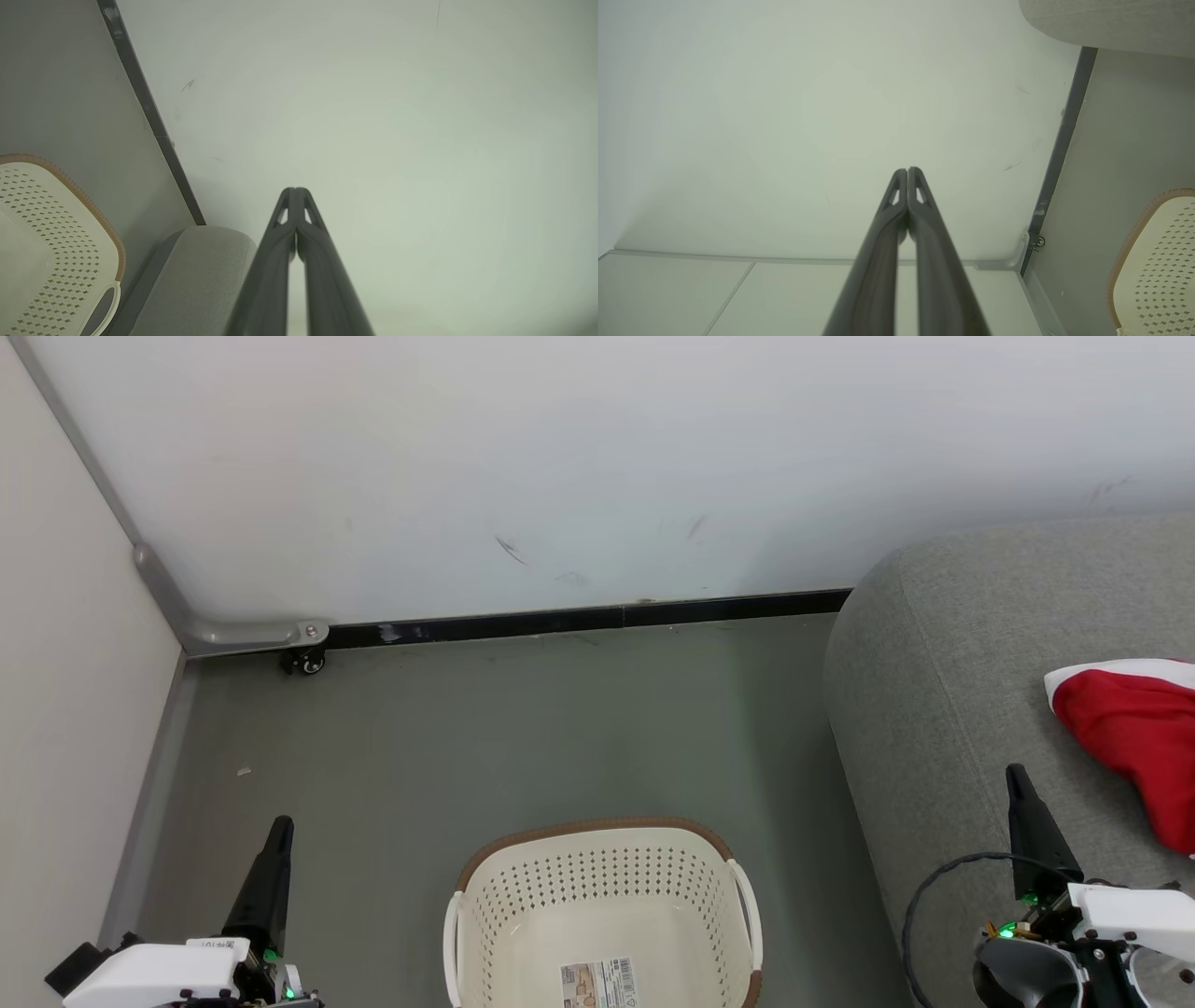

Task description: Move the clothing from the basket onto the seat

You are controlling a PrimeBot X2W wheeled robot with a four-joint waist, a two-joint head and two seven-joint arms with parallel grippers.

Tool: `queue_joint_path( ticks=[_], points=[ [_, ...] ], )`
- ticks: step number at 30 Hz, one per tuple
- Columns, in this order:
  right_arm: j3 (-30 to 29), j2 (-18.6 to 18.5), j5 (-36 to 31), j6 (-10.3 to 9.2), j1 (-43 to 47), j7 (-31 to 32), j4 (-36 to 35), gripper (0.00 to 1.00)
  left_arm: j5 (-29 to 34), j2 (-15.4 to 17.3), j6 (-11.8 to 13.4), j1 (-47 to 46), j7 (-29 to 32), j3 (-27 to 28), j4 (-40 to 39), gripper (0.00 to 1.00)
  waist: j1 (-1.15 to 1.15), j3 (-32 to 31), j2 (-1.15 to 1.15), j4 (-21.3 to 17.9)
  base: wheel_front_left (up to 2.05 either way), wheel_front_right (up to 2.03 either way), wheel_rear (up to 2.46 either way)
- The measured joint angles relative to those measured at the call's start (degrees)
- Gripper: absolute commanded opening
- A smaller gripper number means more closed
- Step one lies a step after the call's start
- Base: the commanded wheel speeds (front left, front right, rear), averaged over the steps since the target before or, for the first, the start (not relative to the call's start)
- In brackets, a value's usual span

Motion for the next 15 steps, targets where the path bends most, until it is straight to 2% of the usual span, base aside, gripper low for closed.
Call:
queue_joint_path(
  ticks=[15],
  points=[
    [-0.16,0.01,-0.01,0.00,-0.61,0.09,0.13,0.00,0.00,-0.01,0.00,0.00,0.00,-0.03,-0.18,0.00,0.00,0.00,0.00,-0.01,0.00,0.00,0.00]
  ],
)
